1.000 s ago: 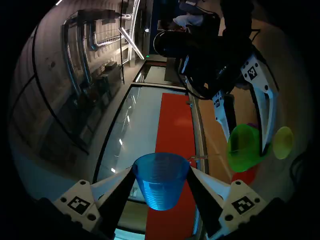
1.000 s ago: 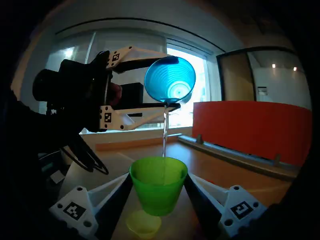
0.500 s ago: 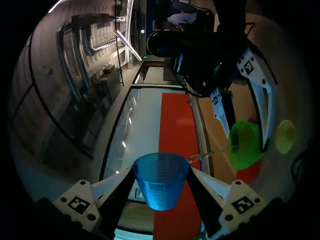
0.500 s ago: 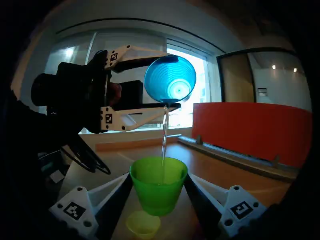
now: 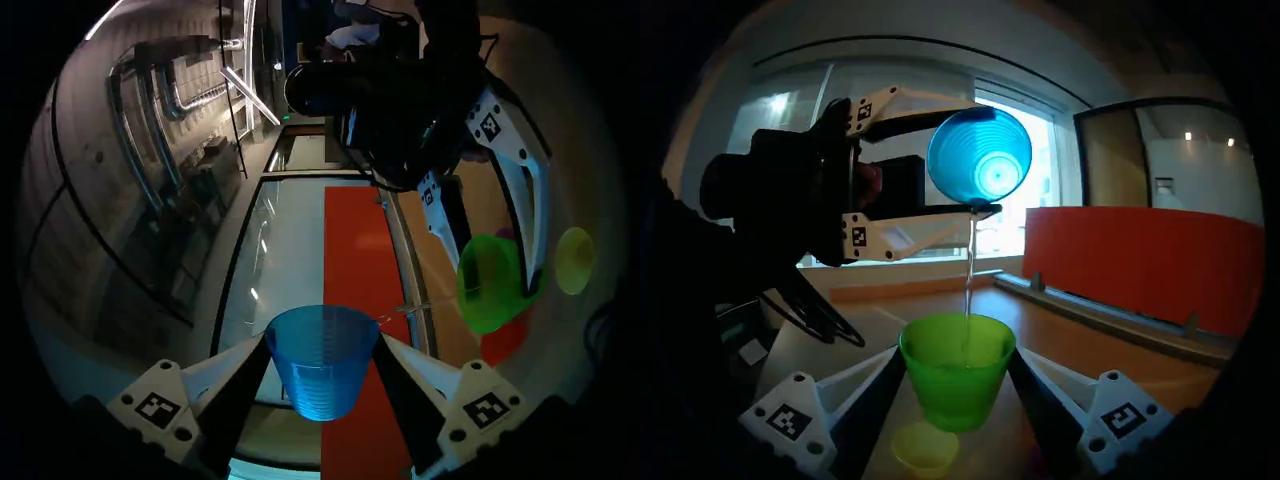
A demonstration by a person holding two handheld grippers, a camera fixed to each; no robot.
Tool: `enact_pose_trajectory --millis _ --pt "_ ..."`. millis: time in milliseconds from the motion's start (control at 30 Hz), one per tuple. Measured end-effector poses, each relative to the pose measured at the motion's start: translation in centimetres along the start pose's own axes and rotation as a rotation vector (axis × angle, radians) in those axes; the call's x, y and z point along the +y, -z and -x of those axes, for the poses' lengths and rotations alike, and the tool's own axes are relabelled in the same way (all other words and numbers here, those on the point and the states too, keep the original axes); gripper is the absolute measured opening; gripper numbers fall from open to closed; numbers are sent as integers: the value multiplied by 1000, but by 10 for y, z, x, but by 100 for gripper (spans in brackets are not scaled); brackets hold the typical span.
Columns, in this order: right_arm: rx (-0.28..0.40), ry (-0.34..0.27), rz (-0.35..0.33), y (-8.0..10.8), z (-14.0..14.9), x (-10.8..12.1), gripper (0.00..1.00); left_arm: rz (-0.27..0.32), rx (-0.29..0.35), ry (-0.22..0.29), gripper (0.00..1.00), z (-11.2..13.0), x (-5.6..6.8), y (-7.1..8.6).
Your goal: Pour water
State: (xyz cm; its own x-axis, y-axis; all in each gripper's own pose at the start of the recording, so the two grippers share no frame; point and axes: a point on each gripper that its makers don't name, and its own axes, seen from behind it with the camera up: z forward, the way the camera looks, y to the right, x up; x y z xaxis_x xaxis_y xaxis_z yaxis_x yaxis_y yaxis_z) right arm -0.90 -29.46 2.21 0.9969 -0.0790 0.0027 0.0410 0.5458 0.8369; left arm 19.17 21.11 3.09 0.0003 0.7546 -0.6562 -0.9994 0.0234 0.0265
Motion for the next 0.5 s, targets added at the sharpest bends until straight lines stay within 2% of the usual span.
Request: enact_pose_trajectory --millis 300,500 --pt "1 1 0 -2 -1 0 89 -13 9 -55 87 -4 -7 4" --pt "2 3 1 -3 -2 0 89 -13 10 -78 87 -5 -4 4"
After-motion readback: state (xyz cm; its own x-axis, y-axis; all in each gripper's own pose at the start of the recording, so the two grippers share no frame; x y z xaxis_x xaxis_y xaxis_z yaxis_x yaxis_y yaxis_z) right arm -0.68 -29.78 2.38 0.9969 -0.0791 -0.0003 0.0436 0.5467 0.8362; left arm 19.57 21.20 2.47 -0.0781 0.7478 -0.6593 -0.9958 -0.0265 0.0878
